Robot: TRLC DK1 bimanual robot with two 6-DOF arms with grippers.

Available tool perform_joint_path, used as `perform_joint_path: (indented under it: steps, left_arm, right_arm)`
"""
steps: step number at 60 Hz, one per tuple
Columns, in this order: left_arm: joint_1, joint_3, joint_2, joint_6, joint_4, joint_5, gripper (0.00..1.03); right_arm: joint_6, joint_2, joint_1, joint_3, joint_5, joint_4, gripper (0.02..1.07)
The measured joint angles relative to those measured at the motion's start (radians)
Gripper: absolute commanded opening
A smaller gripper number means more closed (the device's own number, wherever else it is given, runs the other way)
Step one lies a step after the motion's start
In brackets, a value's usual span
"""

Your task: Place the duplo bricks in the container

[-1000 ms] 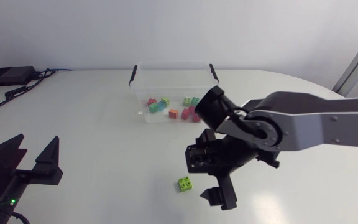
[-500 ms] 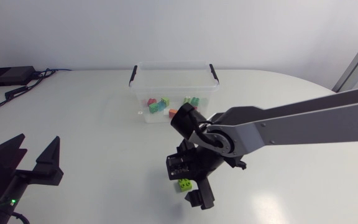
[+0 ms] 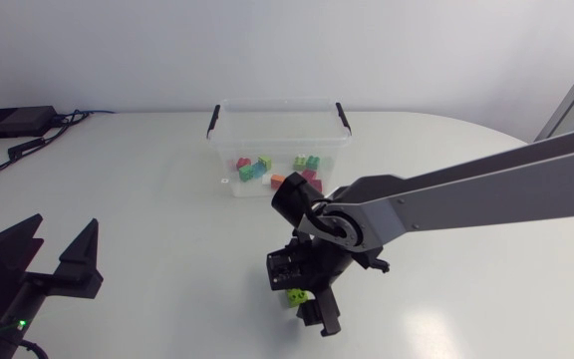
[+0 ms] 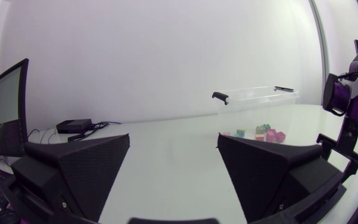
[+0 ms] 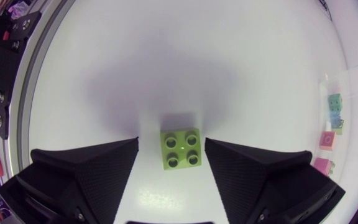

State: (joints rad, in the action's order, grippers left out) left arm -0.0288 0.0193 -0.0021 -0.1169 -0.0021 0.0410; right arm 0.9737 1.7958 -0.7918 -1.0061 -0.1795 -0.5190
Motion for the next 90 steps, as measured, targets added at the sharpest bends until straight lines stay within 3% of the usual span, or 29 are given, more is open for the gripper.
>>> perform_joint_path:
  steps: [20,36,45,54,63,77,90]
  left_arm:
    - [0.000,0.000,0.000,0.000,0.000,-0.003,0.99]
    - [-0.001,0.000,0.000,0.000,0.000,-0.003,0.99]
    - [-0.001,0.000,0.000,0.000,0.000,-0.003,0.99]
    - [-0.001,0.000,0.000,0.000,0.000,-0.003,0.99]
    - [-0.001,0.000,0.000,0.000,0.000,-0.003,0.99]
    - [-0.001,0.000,0.000,0.000,0.000,-0.003,0.99]
    - [-0.001,0.000,0.000,0.000,0.000,-0.003,0.99]
  right_arm:
    - [0.000,0.000,0.009,0.000,-0.004,0.001,0.30]
    - [-0.036,-0.015,0.051,0.000,0.000,0.003,0.29]
    - [-0.113,-0.130,0.092,-0.019,0.009,0.003,0.29]
    - [-0.222,-0.257,0.119,-0.120,0.085,0.004,0.29]
    - [-0.383,-0.320,0.164,-0.235,0.228,0.012,0.29]
    - [-0.574,-0.296,0.254,-0.290,0.331,0.116,0.29]
    - [-0.624,-0.195,0.263,-0.315,0.398,0.245,0.29]
